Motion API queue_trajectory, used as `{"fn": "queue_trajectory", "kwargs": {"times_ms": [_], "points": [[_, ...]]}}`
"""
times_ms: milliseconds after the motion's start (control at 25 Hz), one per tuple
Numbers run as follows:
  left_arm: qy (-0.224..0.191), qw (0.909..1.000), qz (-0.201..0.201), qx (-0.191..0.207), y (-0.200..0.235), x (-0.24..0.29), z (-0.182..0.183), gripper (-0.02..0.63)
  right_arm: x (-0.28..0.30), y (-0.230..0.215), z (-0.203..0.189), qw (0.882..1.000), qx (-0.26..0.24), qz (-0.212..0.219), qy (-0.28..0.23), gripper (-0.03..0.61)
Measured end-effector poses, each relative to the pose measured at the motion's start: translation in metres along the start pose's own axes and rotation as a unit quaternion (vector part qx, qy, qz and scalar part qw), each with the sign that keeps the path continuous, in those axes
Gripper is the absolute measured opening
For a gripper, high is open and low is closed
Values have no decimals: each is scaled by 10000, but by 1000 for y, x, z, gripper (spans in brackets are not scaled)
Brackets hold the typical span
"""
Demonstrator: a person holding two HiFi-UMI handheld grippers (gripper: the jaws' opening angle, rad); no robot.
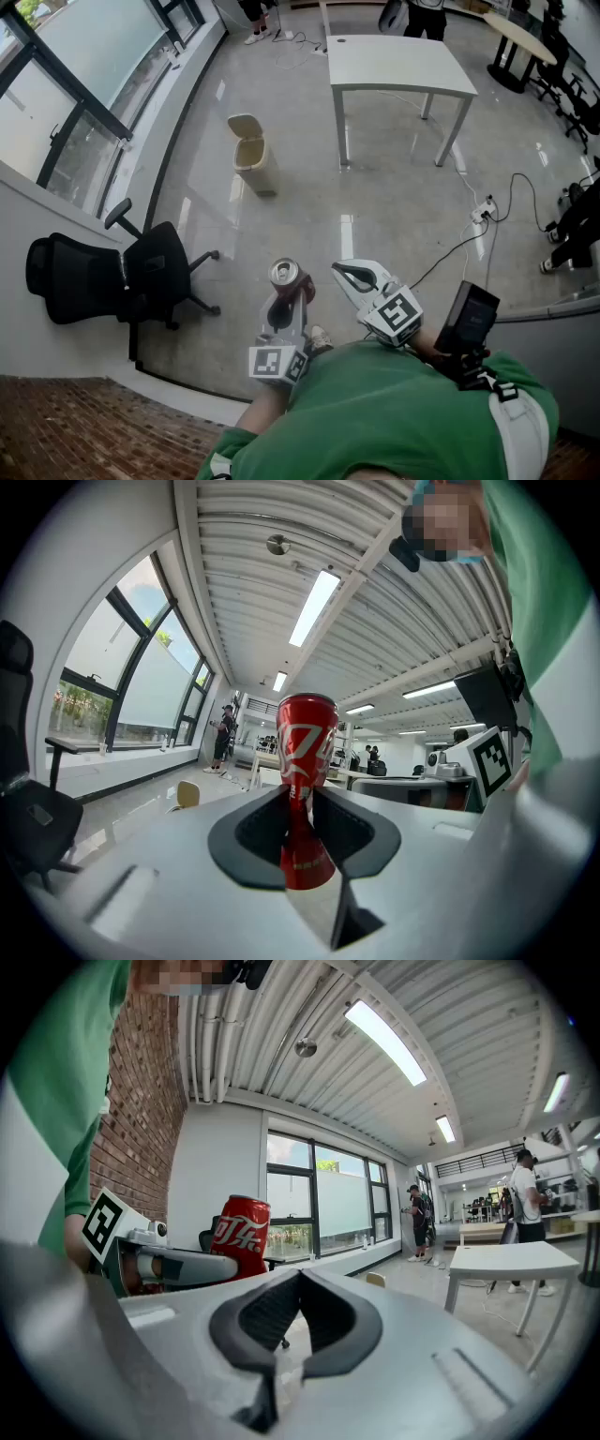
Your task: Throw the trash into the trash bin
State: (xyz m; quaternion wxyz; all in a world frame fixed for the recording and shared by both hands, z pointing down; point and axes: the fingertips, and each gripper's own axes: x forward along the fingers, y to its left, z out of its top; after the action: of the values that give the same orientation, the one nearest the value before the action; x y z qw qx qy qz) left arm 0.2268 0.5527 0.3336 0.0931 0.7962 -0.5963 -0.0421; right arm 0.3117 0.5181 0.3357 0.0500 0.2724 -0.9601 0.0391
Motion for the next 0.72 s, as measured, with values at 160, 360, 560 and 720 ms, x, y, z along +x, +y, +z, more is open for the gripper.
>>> {"fn": "queue_trajectory", "kwargs": {"times_ms": [160,360,560,720], "points": [[42,10000,15,-17,0,-2,-1,86,0,2,-1,10000,5,28,23,3],[60,10000,13,-34,0,-3,-2,86,0,-1,-2,9999,-9,-89,107,3],[71,10000,10,-16,1,-1,-2,86,0,-1,-3,9999,131,-26,53,3],[67,10000,20,-1,2,-1,-1,86,1,2,-2,9998,160,61,-86,3]]}}
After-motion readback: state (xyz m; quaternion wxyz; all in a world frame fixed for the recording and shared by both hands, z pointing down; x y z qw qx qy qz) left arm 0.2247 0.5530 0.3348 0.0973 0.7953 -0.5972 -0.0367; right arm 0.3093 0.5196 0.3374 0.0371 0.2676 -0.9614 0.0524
